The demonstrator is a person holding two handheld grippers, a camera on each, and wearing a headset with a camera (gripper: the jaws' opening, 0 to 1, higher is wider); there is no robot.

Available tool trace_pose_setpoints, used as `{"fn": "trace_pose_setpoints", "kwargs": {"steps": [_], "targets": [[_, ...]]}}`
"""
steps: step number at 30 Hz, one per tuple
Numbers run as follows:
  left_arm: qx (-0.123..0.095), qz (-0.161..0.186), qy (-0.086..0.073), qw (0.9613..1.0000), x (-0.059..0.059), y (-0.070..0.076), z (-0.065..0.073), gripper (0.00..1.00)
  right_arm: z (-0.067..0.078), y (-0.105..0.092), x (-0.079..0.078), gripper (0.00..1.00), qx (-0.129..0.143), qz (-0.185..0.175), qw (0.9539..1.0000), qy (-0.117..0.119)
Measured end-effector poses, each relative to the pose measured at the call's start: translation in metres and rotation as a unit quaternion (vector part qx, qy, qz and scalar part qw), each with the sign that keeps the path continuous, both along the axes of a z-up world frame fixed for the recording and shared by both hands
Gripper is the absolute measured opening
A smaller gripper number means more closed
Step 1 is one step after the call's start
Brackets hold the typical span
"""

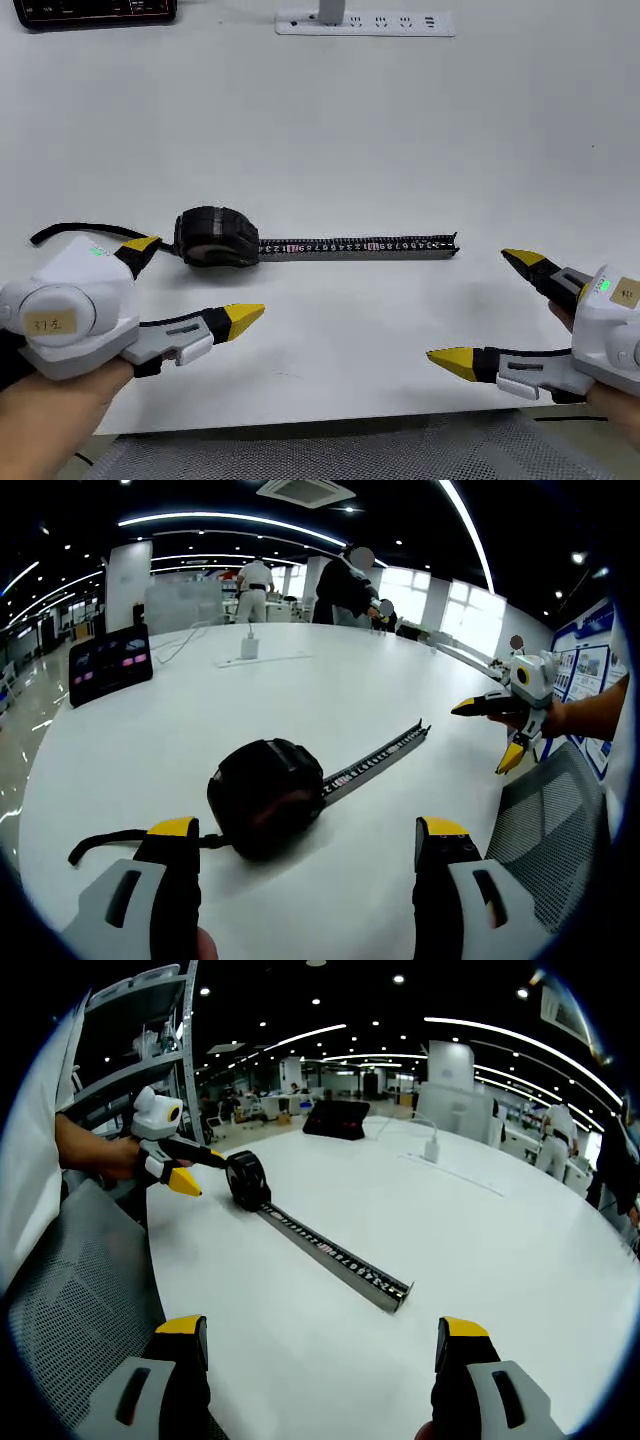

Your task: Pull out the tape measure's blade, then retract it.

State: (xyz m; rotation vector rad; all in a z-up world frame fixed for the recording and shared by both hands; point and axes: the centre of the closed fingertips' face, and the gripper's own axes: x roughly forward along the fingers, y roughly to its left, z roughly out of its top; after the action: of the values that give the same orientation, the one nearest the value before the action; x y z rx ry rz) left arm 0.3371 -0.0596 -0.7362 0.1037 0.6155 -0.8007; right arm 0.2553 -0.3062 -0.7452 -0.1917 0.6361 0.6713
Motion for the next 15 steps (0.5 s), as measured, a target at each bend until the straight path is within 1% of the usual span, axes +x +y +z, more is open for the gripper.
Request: {"fn": "trace_pose_setpoints", "kwargs": {"steps": [2, 8, 15], "targets": [[0.002, 0.001, -0.001, 1.0000, 0.002, -0.001, -0.001, 0.86, 0.001, 0.000, 0.000, 0.94, 0.001, -0.001, 1.0000, 0.000], [-0.002, 0.008, 0.001, 1.0000, 0.007, -0.004, -0.002, 0.85, 0.001, 0.001, 0.001, 0.93, 0.003, 0.001, 1.0000, -0.001], [-0.010, 0.016, 0.001, 0.9998, 0.011, -0.008, -0.002, 0.85, 0.001, 0.000, 0.002, 0.92, 0.003, -0.001, 1.0000, 0.000]]}}
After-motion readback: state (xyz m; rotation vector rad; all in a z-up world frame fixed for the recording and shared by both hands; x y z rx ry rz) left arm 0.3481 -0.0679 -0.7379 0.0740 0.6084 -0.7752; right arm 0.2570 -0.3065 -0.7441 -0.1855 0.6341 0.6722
